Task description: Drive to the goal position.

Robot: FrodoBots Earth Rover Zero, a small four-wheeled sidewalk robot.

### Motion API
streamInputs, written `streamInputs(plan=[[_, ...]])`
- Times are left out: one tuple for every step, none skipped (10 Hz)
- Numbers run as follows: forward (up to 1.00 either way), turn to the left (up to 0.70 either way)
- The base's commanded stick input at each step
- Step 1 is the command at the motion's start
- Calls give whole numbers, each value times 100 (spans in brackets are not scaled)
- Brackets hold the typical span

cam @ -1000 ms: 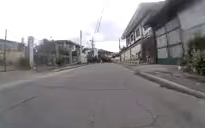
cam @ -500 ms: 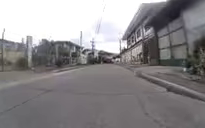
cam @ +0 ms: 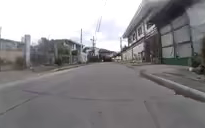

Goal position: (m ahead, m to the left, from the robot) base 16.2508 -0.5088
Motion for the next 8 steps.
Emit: streamInputs(plan=[[63, 0], [63, 0], [63, 0], [63, 0], [63, 0], [63, 0], [63, 0], [63, 0]])
